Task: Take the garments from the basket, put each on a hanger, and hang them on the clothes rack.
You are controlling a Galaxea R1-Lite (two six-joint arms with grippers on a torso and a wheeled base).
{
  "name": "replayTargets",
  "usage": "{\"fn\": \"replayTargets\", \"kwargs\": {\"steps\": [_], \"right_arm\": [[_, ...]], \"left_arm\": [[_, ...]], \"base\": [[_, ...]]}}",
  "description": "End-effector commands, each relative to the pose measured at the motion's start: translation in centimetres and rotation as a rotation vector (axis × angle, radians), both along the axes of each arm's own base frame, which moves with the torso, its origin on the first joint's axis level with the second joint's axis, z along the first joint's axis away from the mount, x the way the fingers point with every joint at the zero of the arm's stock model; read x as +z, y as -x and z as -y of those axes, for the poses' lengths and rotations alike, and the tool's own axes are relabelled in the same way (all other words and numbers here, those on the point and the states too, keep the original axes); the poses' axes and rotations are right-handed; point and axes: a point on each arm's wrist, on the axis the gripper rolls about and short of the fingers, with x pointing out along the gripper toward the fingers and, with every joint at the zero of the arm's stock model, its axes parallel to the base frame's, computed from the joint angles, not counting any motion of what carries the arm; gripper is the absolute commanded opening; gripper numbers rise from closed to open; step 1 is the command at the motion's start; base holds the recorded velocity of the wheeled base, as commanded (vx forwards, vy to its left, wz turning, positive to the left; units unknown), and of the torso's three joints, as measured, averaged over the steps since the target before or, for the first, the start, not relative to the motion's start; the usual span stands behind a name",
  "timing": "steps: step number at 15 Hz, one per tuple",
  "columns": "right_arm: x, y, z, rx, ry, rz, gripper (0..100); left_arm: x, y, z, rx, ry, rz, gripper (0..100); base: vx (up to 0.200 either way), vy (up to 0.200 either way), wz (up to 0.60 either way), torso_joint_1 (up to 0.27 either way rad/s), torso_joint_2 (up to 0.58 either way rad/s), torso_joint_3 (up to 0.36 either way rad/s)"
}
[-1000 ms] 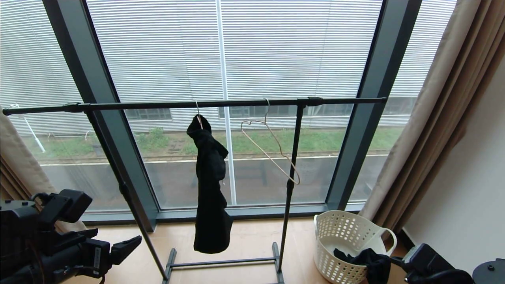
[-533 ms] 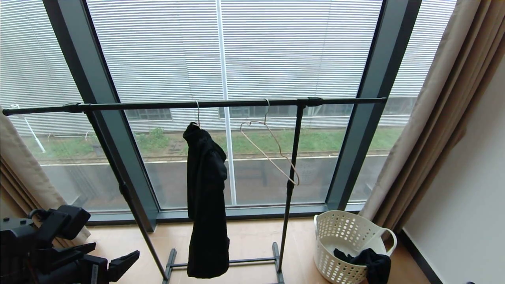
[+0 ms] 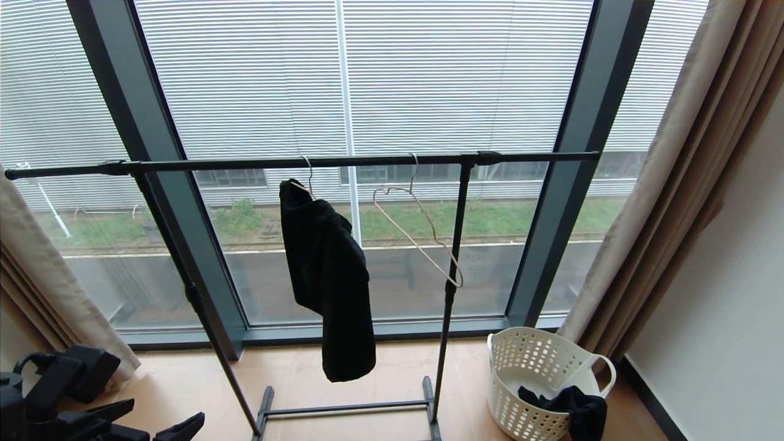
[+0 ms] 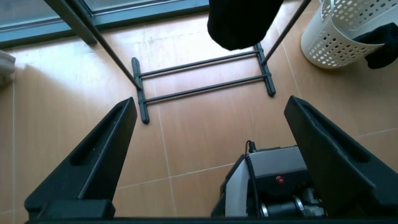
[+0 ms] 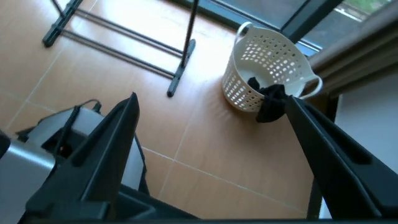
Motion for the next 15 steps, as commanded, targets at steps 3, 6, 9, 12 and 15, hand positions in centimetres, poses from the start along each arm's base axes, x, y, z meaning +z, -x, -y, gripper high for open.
{"fn": "replayTargets", "kwargs": {"steps": [3,6,9,12,15], "right_arm": [[0.4,1.4,1.1,-0.329,-0.071,0.194,100],[0.4,2.4,1.3,-0.420,-0.099,0.301,100],[0.4,2.9,1.3,-0.422,-0.120,0.360,100],[0.4,3.6,1.3,-0.518,-0.123,0.449,100],[0.2,4.3,1.1,-0.458,-0.174,0.524,100]], "left_arm": [[1.0,3.2,-0.9,0.105,0.055,0.127,100],[1.1,6.1,-0.8,0.089,0.033,0.194,100],[0.5,8.4,-0.8,0.078,0.012,0.213,100],[-0.9,11.5,-0.8,0.065,-0.012,0.248,100],[-0.9,12.1,-0.8,0.105,0.009,0.327,100]], "base": [[0.000,0.000,0.00,0.000,0.00,0.000],[0.000,0.000,0.00,0.000,0.00,0.000],[0.000,0.000,0.00,0.000,0.00,0.000],[0.000,0.000,0.00,0.000,0.00,0.000],[0.000,0.000,0.00,0.000,0.00,0.000]]}}
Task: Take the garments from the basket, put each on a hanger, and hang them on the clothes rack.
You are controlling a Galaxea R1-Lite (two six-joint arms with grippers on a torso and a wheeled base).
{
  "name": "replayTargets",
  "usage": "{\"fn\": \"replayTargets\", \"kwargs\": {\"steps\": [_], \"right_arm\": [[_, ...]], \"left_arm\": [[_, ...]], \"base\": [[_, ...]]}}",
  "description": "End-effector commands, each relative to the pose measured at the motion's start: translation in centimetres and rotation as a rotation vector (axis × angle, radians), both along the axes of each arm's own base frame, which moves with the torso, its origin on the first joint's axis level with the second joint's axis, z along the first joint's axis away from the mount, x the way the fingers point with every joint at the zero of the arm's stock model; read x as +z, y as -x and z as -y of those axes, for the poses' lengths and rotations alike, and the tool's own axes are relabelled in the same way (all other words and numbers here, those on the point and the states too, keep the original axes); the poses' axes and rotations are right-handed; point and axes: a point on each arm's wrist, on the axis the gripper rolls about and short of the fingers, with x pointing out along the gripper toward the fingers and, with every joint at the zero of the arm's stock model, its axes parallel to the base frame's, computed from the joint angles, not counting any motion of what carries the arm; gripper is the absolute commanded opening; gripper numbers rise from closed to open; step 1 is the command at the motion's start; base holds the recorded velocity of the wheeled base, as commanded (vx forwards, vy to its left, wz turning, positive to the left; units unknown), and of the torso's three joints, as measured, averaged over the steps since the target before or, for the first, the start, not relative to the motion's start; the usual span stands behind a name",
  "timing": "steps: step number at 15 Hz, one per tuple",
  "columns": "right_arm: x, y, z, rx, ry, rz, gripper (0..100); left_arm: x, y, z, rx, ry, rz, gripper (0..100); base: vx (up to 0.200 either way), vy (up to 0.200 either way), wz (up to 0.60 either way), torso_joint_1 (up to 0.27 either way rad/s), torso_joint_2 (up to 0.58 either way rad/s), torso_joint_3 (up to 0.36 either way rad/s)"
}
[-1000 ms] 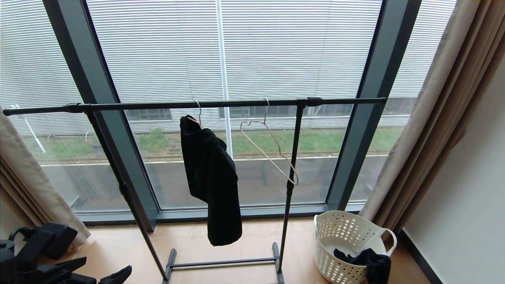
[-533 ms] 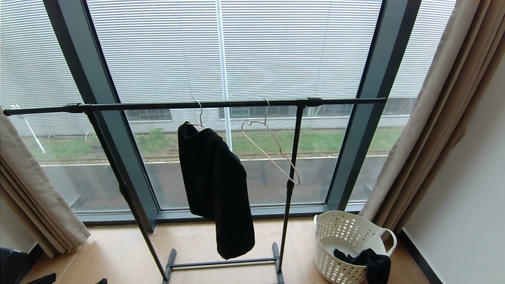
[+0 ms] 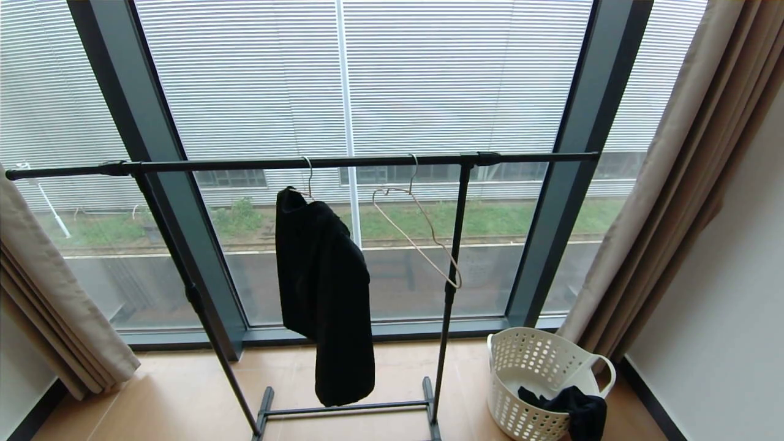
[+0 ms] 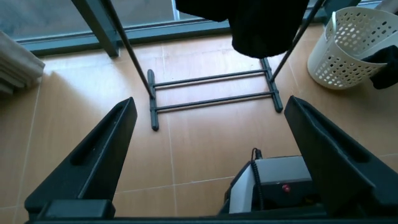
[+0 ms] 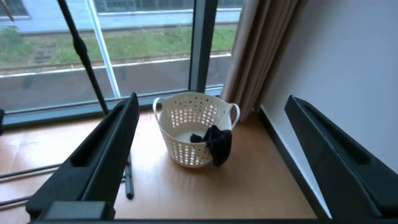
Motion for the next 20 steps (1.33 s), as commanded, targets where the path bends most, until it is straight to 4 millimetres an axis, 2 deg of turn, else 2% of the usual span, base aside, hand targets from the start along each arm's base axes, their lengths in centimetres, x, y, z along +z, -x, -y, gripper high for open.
{"fn": "replayTargets", "kwargs": {"steps": [1,5,8,11,17,18,20], "right_arm": [[-0.2,0.5,-0.1,0.012,-0.008,0.069,100],[-0.2,0.5,-0.1,0.009,-0.022,0.072,100],[-0.2,0.5,-0.1,0.019,-0.015,0.070,100],[-0.2,0.5,-0.1,0.017,-0.019,0.071,100],[-0.1,0.5,-0.1,0.010,-0.023,0.075,100],[-0.1,0.6,-0.1,0.014,-0.019,0.080,100],[-0.1,0.6,-0.1,0.026,-0.005,0.079,100]], "left_arm": [[0.1,0.9,0.0,0.021,0.004,0.124,100],[0.1,1.5,0.0,-0.003,0.021,0.194,100],[-0.1,2.4,-0.2,-0.118,0.040,0.306,100],[-0.1,2.3,-0.4,-0.012,0.013,0.300,100],[-0.1,2.3,-0.4,0.078,0.019,0.301,100],[-0.1,2.3,-0.3,0.140,0.005,0.297,100],[-0.2,3.0,-0.1,0.065,0.029,0.390,100]], "base": [[0.000,0.000,0.00,0.000,0.00,0.000],[0.000,0.000,0.00,0.000,0.00,0.000],[0.000,0.000,0.00,0.000,0.00,0.000],[0.000,0.000,0.00,0.000,0.00,0.000],[0.000,0.000,0.00,0.000,0.00,0.000],[0.000,0.000,0.00,0.000,0.00,0.000],[0.000,0.000,0.00,0.000,0.00,0.000]]}}
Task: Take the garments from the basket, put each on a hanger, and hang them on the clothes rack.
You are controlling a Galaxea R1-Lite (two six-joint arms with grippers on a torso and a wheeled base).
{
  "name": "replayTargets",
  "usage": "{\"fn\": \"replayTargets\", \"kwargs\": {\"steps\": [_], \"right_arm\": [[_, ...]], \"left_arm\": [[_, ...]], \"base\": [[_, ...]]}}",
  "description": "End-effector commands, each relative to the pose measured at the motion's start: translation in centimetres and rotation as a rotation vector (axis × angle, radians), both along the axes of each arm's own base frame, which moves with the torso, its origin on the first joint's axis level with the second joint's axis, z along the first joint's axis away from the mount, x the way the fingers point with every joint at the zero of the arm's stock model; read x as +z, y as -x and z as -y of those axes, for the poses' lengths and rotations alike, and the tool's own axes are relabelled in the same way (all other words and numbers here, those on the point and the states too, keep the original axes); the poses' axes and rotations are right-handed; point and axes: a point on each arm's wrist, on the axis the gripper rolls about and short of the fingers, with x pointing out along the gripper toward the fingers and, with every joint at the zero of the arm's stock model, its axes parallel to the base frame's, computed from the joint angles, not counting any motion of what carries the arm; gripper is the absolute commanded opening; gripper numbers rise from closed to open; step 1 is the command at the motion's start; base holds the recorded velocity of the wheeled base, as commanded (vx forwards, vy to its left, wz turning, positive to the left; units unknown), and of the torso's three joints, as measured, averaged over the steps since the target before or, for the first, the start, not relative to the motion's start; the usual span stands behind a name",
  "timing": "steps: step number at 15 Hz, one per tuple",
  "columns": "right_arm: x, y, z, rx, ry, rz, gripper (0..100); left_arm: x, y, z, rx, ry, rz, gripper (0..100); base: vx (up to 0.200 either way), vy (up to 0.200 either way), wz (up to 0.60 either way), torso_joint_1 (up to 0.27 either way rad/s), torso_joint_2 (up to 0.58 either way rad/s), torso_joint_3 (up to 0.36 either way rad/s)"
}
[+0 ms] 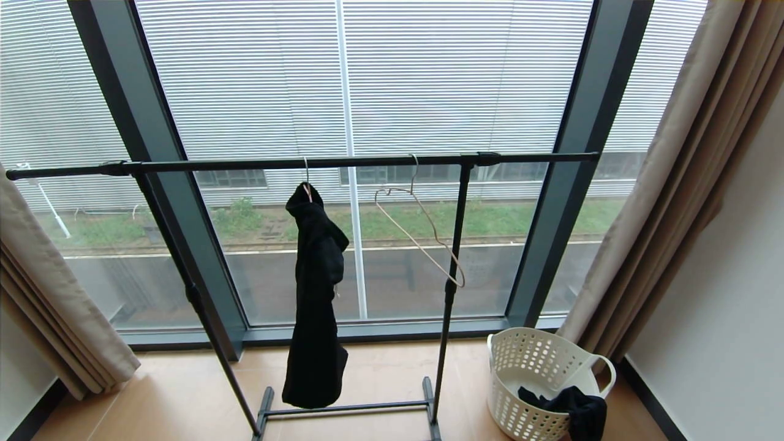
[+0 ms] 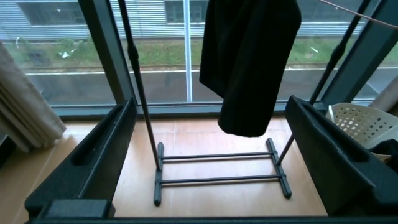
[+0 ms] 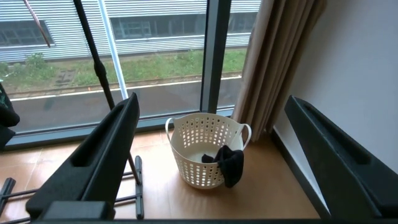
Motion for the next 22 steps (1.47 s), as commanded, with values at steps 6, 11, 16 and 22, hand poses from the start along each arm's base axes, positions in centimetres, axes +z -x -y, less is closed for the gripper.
{"fn": "replayTargets", "kwargs": {"steps": [6,11,16,22], "right_arm": [[-0.11,0.45,0.01,0.030,-0.009,0.068,100],[-0.07,0.46,0.00,0.033,-0.019,0.071,100],[-0.02,0.48,0.00,0.036,-0.028,0.073,100],[-0.02,0.49,0.00,0.039,-0.033,0.075,100]], "left_arm": [[-0.12,0.58,0.02,0.012,0.008,0.081,100],[-0.12,0.58,0.03,0.007,0.020,0.082,100],[-0.12,0.58,0.03,0.004,0.019,0.081,100],[-0.09,0.59,0.05,0.001,0.019,0.081,100]], "base": [[0.000,0.000,0.00,0.000,0.00,0.000],[0.000,0.000,0.00,0.000,0.00,0.000],[0.000,0.000,0.00,0.000,0.00,0.000],[0.000,0.000,0.00,-0.080,0.18,0.096]]}}
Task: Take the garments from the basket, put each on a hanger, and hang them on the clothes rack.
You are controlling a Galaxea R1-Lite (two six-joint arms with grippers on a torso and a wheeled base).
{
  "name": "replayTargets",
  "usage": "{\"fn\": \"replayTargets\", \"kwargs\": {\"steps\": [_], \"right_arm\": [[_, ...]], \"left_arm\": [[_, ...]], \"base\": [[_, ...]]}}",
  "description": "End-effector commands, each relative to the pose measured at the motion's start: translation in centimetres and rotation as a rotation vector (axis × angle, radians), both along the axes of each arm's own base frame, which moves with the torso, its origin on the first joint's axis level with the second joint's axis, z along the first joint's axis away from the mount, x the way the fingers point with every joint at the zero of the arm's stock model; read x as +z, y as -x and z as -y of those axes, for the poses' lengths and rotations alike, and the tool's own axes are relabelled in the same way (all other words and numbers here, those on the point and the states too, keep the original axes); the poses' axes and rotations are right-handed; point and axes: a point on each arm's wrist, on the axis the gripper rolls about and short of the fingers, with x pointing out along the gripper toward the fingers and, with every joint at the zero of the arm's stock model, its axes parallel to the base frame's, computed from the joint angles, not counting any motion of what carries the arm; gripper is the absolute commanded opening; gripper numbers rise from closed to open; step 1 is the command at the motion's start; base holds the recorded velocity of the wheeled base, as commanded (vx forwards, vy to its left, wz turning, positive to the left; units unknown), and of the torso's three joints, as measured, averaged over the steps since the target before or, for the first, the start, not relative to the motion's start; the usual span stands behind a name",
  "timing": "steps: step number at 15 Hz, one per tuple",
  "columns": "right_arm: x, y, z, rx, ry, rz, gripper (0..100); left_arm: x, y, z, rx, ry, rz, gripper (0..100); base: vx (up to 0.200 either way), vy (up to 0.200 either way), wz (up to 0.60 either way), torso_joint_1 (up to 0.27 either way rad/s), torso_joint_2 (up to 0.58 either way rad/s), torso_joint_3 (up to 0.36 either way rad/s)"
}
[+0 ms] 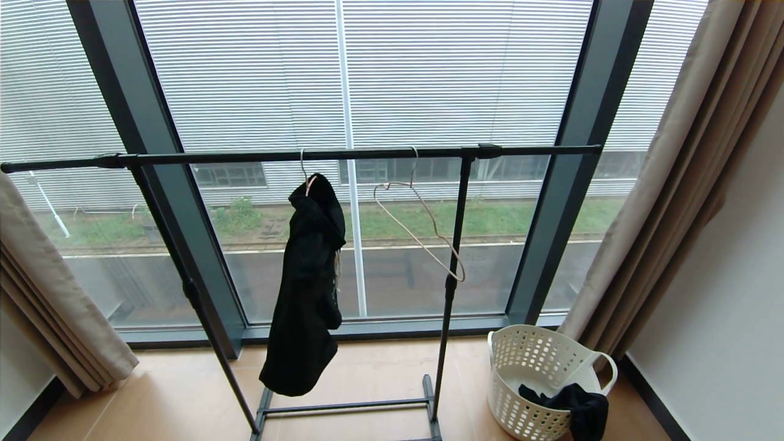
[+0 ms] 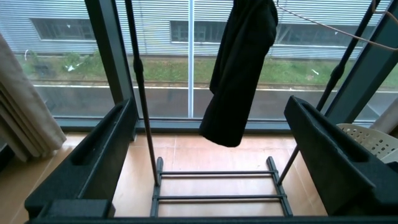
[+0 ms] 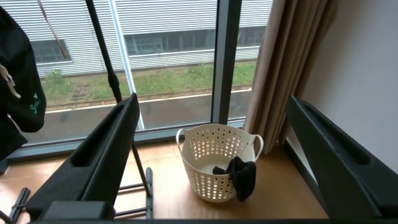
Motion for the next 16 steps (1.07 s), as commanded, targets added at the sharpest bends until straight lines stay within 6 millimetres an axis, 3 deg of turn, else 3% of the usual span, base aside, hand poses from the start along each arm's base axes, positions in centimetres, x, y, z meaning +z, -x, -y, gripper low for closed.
{"fn": "replayTargets", "kwargs": {"steps": [1,16], "right_arm": [[0.01,0.01,0.00,0.000,-0.001,0.001,100],[0.02,0.01,0.00,0.000,-0.016,0.005,100]], "left_arm": [[0.00,0.01,0.00,0.000,0.002,0.000,100],[0.03,0.02,0.00,-0.003,0.005,0.001,100]], "base": [[0.000,0.000,0.00,-0.154,0.33,0.163],[0.000,0.000,0.00,-0.178,0.41,0.225]]}}
